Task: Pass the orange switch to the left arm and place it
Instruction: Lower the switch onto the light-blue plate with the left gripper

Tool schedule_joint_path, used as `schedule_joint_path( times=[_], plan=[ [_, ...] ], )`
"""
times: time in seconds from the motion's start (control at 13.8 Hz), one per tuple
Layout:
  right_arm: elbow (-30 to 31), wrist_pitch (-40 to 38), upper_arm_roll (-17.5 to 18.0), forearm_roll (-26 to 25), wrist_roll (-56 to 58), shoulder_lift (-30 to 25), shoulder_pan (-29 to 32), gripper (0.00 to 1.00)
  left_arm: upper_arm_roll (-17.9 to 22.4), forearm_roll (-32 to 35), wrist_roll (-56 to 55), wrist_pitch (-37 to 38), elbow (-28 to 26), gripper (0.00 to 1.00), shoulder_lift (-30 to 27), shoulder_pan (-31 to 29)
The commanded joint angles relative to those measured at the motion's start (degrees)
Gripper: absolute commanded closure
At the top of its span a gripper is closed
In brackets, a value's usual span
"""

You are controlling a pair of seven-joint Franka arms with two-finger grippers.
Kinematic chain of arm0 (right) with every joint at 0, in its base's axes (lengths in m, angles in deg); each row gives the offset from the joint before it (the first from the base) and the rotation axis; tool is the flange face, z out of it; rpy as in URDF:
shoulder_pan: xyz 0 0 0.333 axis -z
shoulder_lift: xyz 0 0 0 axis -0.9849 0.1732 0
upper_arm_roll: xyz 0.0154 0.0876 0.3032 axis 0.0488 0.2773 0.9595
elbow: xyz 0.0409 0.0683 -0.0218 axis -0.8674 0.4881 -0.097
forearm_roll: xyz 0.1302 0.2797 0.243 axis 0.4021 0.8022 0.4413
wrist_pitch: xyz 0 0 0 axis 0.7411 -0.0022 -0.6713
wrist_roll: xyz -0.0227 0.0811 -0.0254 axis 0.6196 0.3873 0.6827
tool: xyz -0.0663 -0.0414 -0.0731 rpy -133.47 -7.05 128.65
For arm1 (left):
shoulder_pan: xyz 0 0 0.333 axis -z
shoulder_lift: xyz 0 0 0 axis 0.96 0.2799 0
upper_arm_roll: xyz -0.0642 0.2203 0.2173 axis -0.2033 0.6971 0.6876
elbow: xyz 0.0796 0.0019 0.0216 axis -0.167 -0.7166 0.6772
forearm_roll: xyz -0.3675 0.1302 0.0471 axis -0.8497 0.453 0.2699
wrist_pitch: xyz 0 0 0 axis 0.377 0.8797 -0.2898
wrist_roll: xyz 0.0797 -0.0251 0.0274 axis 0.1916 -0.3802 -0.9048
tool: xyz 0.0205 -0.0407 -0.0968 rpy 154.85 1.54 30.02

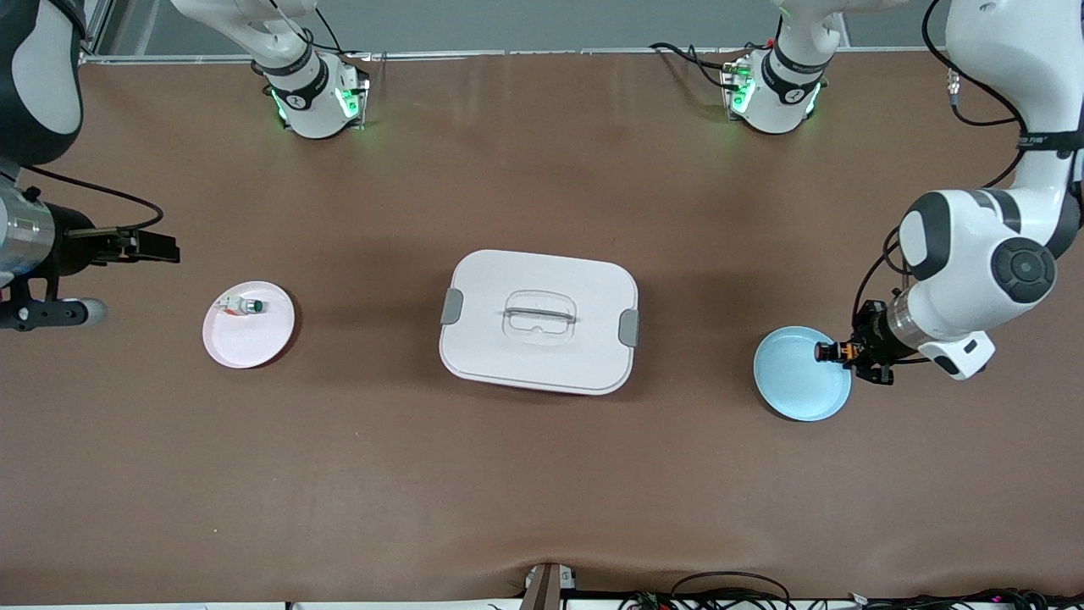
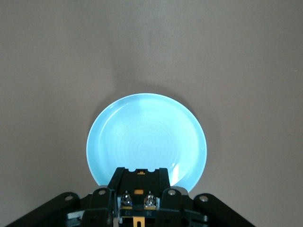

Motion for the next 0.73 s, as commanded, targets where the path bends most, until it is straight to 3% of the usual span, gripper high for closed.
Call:
schedule_joint_path(
  times=[0.0,0.22,0.65],
  plan=[
    [0.0,-0.5,0.3,-0.4,0.1,-1.1,-0.3,0.0,-0.4,1.3,-1.4,-2.9,-0.6,1.0,1.9,0.0],
    [0.2,-0.5,0.2,2.4,0.6,-1.0,0.2,0.0,-0.4,1.3,-1.4,-4.6,-0.6,1.0,4.0,0.0],
    [1.8,-1.1,-0.2,2.2,0.2,-1.0,1.9,0.0,-0.3,1.2,-1.5,-9.3,-0.8,1.0,8.9,-0.1]
  ],
)
